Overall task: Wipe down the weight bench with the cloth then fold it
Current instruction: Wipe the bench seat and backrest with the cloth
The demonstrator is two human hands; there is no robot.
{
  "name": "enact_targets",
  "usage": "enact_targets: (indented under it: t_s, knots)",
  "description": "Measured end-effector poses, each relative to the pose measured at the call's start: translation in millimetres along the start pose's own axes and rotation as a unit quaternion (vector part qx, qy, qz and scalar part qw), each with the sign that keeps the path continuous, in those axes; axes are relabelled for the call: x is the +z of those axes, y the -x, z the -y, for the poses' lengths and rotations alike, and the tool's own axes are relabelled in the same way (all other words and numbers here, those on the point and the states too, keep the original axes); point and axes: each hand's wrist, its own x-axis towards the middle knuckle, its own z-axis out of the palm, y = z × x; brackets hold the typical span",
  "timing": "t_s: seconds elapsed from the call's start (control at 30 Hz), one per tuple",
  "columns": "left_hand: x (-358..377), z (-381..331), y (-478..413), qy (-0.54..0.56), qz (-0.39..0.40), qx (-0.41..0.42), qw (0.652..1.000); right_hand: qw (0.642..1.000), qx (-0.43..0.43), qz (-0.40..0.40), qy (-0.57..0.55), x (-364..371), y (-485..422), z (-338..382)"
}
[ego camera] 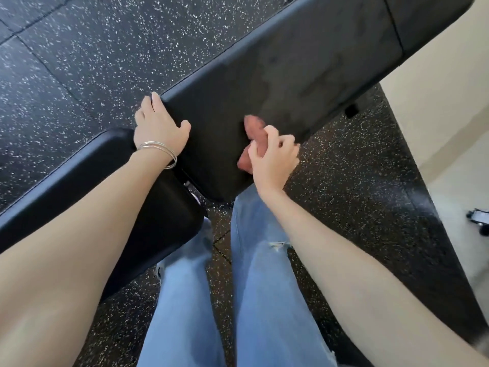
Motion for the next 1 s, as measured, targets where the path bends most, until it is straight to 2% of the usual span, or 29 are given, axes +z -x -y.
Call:
enact_targets:
  t_s: [0.07, 0.13, 0.23, 0.3, 0.37, 0.4, 0.47, 0.5, 0.53, 0.57, 0.6, 0.67, 0.73, 0.8, 0.9, 0.97, 1.0]
  knots:
    - [2, -6, -3, 0.007, -0.008, -0.016, 1.000, 0.991, -0.127, 0.047, 0.020, 1, 33, -5]
    - [5, -13, -5, 0.010, -0.014, -0.030, 0.999, 0.964, -0.250, 0.085, 0.038, -5, 29, -21]
    - [8, -18, -8, 0.018, -0.025, -0.050, 0.998, 0.881, -0.461, 0.067, 0.087, -16, -23, -50]
    - [10, -21, -10, 0.007, -0.032, -0.056, 0.998, 0.844, -0.521, 0.043, 0.115, -24, -71, -67]
    - [14, -28, -10, -0.006, -0.043, -0.060, 0.997, 0.863, -0.488, 0.018, 0.131, -30, -115, -79]
    - [15, -34, -10, -0.012, -0.049, -0.062, 0.997, 0.892, -0.430, 0.014, 0.138, -32, -133, -81]
    - [18, -48, -11, -0.021, -0.050, -0.069, 0.996, 0.965, -0.228, 0.008, 0.132, -31, -159, -74]
    - [19, -53, -12, -0.022, -0.048, -0.072, 0.996, 0.989, -0.109, -0.002, 0.101, -29, -167, -65]
    - [20, -57, -13, -0.020, -0.045, -0.076, 0.996, 0.998, -0.004, -0.014, 0.061, -27, -169, -54]
    - [20, -60, -15, -0.017, -0.042, -0.081, 0.996, 0.998, 0.052, -0.023, 0.031, -24, -165, -40]
    - [19, -62, -17, -0.016, -0.041, -0.086, 0.995, 0.998, 0.050, -0.026, 0.024, -21, -156, -28]
    - [16, -61, -19, -0.019, -0.038, -0.088, 0.995, 0.998, -0.052, -0.002, 0.036, -14, -122, -11]
    - [13, -59, -19, -0.015, -0.034, -0.085, 0.996, 0.978, -0.189, 0.062, 0.062, -9, -84, -2]
    - [11, -56, -18, -0.009, -0.036, -0.081, 0.996, 0.934, -0.327, 0.118, 0.085, -10, -58, -4]
    - [11, -54, -17, -0.016, -0.037, -0.076, 0.996, 0.839, -0.522, 0.119, 0.094, -17, -76, -17]
    - [15, -55, -16, -0.026, -0.038, -0.076, 0.996, 0.787, -0.602, 0.097, 0.096, -20, -111, -27]
    - [17, -56, -16, -0.029, -0.039, -0.077, 0.996, 0.788, -0.602, 0.087, 0.098, -23, -131, -31]
